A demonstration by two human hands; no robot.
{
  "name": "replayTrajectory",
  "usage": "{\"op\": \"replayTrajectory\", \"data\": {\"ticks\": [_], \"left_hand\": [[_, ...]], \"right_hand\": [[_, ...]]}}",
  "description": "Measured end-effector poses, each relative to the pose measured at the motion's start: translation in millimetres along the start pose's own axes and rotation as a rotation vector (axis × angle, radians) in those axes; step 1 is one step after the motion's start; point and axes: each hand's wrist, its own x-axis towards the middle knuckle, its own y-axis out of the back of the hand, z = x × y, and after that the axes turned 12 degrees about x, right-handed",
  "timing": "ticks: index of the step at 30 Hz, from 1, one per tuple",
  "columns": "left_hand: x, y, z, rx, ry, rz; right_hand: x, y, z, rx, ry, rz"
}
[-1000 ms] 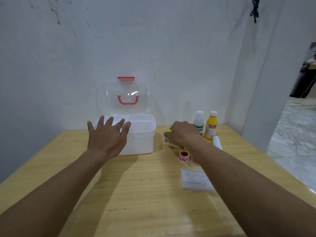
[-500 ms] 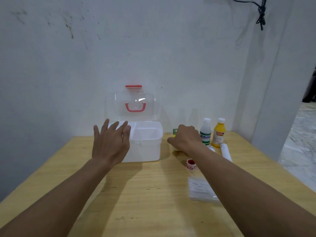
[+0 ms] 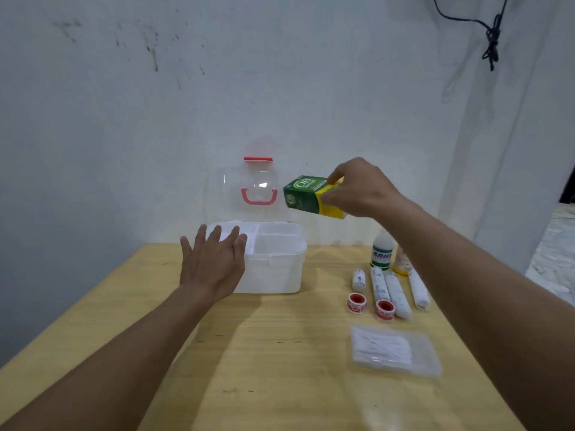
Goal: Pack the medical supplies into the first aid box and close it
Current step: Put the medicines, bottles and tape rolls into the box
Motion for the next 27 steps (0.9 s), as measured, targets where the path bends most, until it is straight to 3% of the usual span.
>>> {"op": "replayTrajectory", "data": {"ticks": [11, 21, 27], "left_hand": [[-2, -2, -1, -0.042, -0.009, 0.003], [-1, -5, -3, -0.054, -0.012, 0.023], [0, -6, -4, -0.059, -0.011, 0.022]], "right_hand": [[15, -40, -22, -0.170, 0.079, -0.343], [27, -94, -15, -0.099, 0.058, -0.471], [29, -111, -7, -0.178, 0.032, -0.505]]}}
